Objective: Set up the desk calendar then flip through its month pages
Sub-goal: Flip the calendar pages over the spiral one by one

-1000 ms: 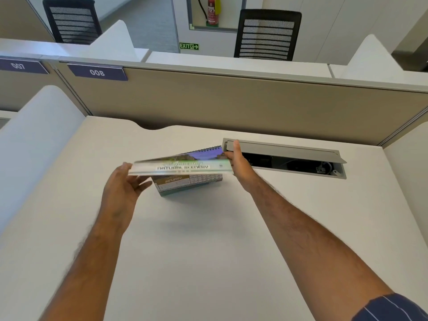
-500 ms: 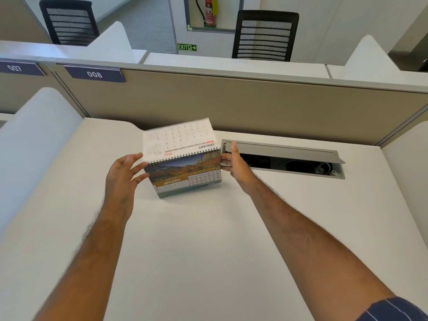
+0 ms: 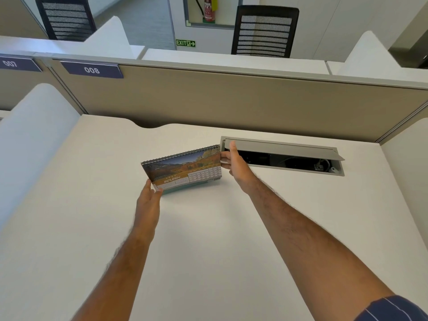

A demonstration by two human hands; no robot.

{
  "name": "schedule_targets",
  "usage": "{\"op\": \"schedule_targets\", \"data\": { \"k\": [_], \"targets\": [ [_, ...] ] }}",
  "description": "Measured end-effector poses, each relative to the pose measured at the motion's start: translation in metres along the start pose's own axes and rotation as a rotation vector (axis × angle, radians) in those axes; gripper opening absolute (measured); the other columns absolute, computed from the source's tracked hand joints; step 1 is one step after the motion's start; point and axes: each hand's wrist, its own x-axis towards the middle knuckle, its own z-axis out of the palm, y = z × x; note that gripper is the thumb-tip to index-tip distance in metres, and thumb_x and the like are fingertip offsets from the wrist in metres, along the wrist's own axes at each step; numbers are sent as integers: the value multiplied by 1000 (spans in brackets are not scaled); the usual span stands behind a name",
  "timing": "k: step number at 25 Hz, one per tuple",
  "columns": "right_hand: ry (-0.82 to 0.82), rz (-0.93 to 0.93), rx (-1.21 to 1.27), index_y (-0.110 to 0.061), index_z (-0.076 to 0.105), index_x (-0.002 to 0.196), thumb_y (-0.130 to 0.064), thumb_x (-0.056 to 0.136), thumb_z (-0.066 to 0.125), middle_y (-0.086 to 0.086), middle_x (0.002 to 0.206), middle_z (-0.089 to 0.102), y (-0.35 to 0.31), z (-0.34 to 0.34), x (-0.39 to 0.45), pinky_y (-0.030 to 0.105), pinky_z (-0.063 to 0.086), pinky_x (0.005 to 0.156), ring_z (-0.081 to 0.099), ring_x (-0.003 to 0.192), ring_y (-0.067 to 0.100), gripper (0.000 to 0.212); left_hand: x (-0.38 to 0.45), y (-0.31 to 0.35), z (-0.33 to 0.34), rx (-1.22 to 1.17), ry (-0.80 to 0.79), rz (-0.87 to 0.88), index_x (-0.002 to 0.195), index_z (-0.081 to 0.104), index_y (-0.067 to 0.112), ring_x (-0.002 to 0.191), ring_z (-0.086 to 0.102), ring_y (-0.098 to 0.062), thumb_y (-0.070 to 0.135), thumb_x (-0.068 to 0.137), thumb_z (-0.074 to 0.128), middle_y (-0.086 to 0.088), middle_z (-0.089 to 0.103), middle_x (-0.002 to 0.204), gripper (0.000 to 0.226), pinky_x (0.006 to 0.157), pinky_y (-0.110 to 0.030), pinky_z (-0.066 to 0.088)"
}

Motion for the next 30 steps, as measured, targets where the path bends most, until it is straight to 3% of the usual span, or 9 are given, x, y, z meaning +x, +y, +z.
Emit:
{"op": "schedule_targets", "data": {
  "k": [4, 6, 8, 11, 16, 20, 23, 26, 30],
  "targets": [
    [16, -3, 6, -29, 70, 105, -60, 107, 9, -15, 105, 69, 0, 2, 0, 32, 28, 98, 60, 101, 3, 68, -7, -1, 2, 88, 163, -33, 159, 52, 29, 142, 53, -25, 33, 109, 61, -1, 62, 154, 51, 112, -43, 47],
    [17, 0, 10, -31, 70, 103, -60, 106, 9, -12, 108, 69, 1, 3, -1, 34, 28, 99, 61, 106, 8, 67, -6, 0, 2, 74, 234, -25, 143, 64, 28, 129, 59, -25, 31, 106, 67, -2, 68, 139, 37, 92, -32, 54],
    [12, 7, 0, -29, 69, 109, -62, 106, 9, -5, 117, 68, 1, 2, -1, 36, 28, 101, 58, 115, 17, 68, -5, 2, 2, 54, 272, -25, 125, 69, 26, 118, 64, -26, 30, 103, 72, 0, 71, 123, 22, 75, -21, 51],
    [3, 7, -12, -33, 68, 107, -64, 105, 9, -3, 120, 66, 2, 2, 0, 38, 28, 103, 56, 120, 19, 67, -4, 4, -2, 35, 335, 11, 108, 77, 17, 102, 74, -22, 28, 95, 82, 0, 79, 106, 18, 70, -21, 55],
    [7, 4, -17, -36, 69, 101, -66, 103, 9, -3, 121, 66, 4, 2, 2, 41, 28, 105, 56, 121, 19, 67, -6, 3, -9, -11, 366, -2, 97, 79, 21, 88, 78, -14, 27, 93, 84, 4, 82, 95, 9, 59, -11, 57],
    [8, 1, -19, -36, 69, 101, -67, 103, 9, -6, 117, 68, 5, 1, 3, 44, 29, 108, 59, 115, 16, 67, -7, 6, -11, 38, 321, -40, 110, 77, 22, 99, 72, -18, 34, 99, 77, 10, 76, 97, 17, 67, -16, 51],
    [20, 6, -21, -36, 68, 104, -67, 103, 9, -4, 121, 67, 4, 2, 2, 50, 27, 113, 58, 117, 17, 67, -6, 7, -16, 45, 163, -26, 120, 76, 19, 108, 74, -24, 33, 107, 64, -1, 81, 108, 23, 86, -30, 59],
    [37, 17, -19, -36, 67, 105, -68, 103, 9, -2, 126, 66, 3, 3, 1, 53, 27, 117, 58, 118, 18, 66, -8, 11, -21, -118, -17, -27, 129, 72, 16, 109, 78, -28, 33, 113, 52, -9, 82, 117, 31, 96, -46, 60],
    [24, 20, 16, -31, 71, 104, -67, 103, 10, -3, 116, 73, 1, 1, 2, 50, 35, 116, 65, 111, 15, 70, -12, 24, -28, -392, -92, -8, 122, 80, 18, 112, 77, -26, 52, 113, 39, -12, 82, 121, 55, 99, -44, 57]
  ]
}}
